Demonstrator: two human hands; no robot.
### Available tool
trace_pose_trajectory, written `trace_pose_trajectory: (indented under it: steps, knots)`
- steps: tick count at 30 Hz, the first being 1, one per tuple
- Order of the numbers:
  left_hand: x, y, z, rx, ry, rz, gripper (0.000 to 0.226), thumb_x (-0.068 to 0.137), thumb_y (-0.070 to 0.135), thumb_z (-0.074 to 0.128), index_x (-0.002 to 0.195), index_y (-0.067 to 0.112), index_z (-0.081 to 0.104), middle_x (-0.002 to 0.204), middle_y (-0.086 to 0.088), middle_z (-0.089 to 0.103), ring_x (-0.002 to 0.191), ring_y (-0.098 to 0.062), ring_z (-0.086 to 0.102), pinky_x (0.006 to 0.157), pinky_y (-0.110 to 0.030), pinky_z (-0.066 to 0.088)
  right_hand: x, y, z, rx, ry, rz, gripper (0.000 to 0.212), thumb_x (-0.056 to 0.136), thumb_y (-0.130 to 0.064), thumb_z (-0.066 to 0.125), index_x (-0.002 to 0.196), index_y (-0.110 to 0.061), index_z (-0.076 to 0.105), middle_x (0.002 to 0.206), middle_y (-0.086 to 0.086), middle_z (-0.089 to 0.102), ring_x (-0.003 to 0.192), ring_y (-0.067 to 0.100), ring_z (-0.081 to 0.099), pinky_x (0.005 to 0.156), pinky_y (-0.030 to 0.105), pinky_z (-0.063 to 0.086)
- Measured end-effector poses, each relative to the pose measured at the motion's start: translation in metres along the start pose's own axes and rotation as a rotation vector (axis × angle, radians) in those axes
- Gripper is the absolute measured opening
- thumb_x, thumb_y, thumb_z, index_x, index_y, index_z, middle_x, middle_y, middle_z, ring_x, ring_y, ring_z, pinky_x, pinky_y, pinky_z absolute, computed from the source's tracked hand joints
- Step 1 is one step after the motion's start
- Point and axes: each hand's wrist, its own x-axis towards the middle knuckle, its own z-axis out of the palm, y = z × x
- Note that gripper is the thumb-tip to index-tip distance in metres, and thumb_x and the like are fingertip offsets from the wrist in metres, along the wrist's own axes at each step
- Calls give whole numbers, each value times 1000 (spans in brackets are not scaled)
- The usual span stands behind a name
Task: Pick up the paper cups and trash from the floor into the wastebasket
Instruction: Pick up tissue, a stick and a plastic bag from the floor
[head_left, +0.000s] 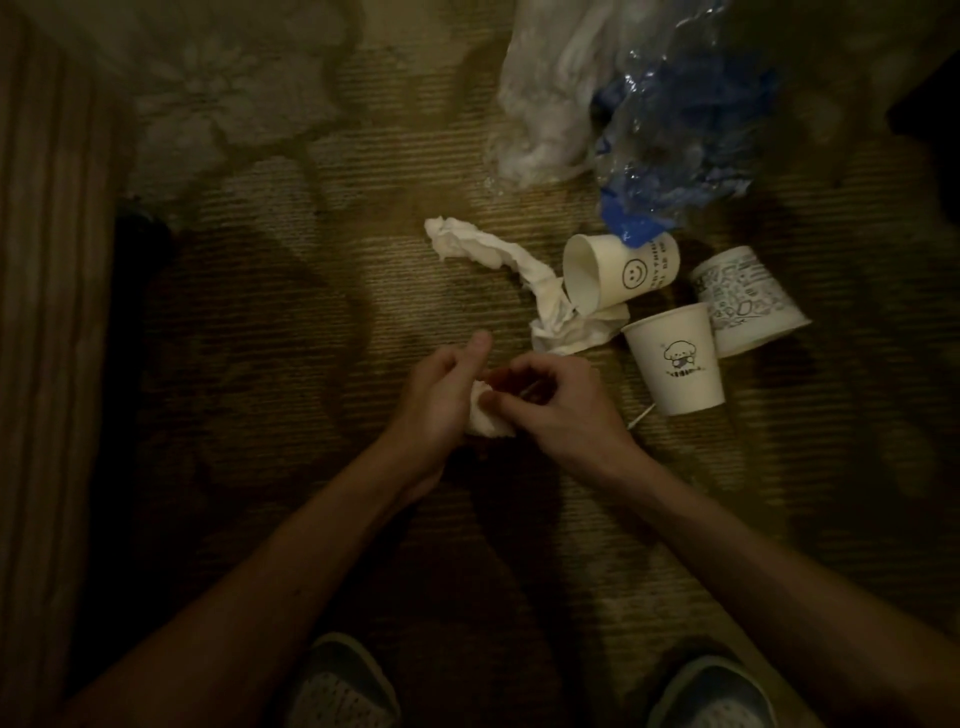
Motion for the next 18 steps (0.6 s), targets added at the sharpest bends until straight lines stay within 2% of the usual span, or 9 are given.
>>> trace_pose_trajectory:
  steps: [2,4,6,8,12,18]
  knots:
    - [1,-4,5,130,85,51,30,98,41,55,86,13,60,81,-7,70,77,-23,69,69,-39,56,-2,-1,-6,-13,-18,-4,8,83,-31,76,90,-27,73,82,-12,71,76,0,65,67,17,52]
    - [0,-11,7,157,46,88,22,99,33,56,88,15,55,73,-4,69,65,-18,68,58,-33,54,-9,2,-11,-68,27,-12,14,87,-36,71,91,-23,74,80,-12,71,74,0,66,67,20,53]
    - [-2,-17,9,132,-41,75,18,100,30,55,91,15,53,64,-2,69,52,-16,65,46,-28,50,-20,9,-23,-276,97,-46,15,91,-35,65,97,-23,72,82,-16,67,75,1,63,69,20,51]
    - [-2,-21,13,182,-64,48,22,101,34,52,91,14,55,58,2,66,45,-12,60,40,-24,45,-33,19,-42,-523,82,-59,18,94,-27,59,108,-22,69,91,-12,66,81,5,60,74,26,50]
    - [-1,-21,26,193,-117,-12,40,102,46,45,87,13,60,50,7,58,43,-8,54,40,-22,43,-53,41,-76,-884,23,-10,26,97,-24,53,121,-22,63,112,1,62,97,18,59,76,30,44]
    - [-4,-17,37,238,-183,-37,47,101,52,41,89,13,64,54,8,61,49,-7,59,46,-22,46,-53,50,-88,-967,25,-40,23,96,-22,56,117,-19,65,118,3,59,97,21,60,69,25,35]
